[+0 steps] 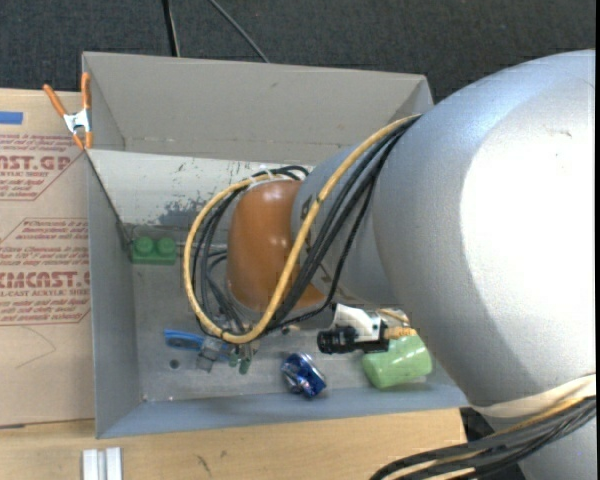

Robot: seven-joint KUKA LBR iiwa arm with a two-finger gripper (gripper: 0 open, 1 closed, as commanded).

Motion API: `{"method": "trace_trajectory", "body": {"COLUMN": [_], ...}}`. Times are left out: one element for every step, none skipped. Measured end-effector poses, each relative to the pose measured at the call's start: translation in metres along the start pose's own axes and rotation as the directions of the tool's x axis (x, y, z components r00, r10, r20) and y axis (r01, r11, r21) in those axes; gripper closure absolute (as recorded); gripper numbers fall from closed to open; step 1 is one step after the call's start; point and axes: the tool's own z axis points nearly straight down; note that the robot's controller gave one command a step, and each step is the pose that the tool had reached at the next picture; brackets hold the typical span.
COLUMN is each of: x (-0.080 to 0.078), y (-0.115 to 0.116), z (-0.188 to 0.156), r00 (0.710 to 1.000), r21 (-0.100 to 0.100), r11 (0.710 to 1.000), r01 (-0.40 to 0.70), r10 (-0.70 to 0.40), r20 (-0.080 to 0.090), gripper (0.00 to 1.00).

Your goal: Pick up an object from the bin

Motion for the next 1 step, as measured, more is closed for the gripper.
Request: {"method": "trace_trajectory", "body": {"x": [-0.0012], "y": [0.0017], "z": [-0.1001], "r00": [1.0], "r21": [-0.004], "r11": [1.0], "r01": [0.001], "r10": [-0.001], "r20": [0.006], "gripper": [1.0]}}
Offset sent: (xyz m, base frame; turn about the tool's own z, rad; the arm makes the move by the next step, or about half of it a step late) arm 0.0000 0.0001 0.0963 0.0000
